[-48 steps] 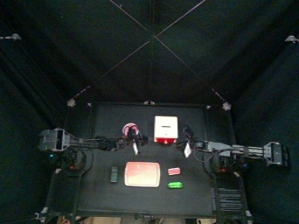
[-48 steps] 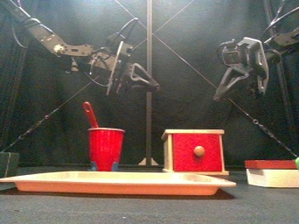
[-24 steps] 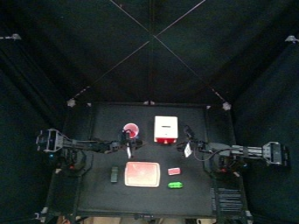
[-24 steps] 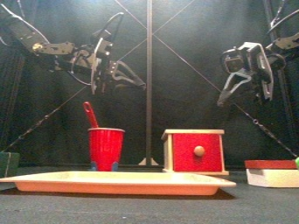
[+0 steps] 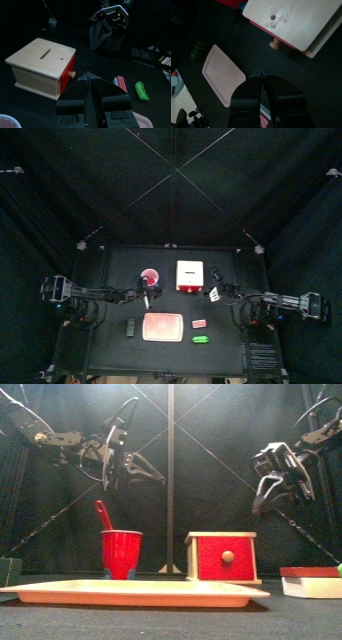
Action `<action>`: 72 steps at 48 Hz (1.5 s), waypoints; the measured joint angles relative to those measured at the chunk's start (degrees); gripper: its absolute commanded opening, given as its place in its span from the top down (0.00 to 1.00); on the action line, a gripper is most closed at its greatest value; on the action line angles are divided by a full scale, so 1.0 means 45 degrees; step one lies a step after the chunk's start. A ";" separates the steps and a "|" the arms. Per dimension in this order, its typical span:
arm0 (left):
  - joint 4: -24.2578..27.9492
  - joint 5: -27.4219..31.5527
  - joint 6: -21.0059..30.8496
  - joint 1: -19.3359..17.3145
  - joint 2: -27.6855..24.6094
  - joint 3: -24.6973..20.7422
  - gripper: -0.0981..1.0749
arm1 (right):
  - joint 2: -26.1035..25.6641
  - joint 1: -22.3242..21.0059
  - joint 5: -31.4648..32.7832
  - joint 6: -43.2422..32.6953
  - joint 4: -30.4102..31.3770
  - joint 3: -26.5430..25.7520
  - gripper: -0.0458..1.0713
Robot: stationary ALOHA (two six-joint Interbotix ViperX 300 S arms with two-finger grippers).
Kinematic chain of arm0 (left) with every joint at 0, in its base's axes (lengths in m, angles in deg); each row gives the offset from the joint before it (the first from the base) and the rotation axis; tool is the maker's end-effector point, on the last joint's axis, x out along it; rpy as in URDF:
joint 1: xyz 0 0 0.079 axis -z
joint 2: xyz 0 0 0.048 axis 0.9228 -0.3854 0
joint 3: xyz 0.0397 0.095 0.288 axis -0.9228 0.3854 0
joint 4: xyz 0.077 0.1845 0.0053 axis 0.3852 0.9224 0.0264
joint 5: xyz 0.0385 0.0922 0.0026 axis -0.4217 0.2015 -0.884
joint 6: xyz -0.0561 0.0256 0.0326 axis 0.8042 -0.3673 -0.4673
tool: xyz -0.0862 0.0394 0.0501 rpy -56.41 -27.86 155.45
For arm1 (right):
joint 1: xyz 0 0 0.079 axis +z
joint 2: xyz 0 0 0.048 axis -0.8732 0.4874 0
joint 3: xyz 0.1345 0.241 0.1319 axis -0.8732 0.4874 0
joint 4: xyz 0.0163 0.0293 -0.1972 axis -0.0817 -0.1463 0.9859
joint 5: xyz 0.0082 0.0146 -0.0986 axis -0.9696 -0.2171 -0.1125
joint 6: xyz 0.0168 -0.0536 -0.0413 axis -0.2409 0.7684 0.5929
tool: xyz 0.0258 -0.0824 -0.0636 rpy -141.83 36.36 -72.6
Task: Grab drawer
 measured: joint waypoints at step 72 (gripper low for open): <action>-0.0918 0.0059 0.0000 -0.1250 -0.1719 -0.2383 0.50 | 0.0176 0.3945 0.5176 -1.2891 1.1387 -0.0508 0.53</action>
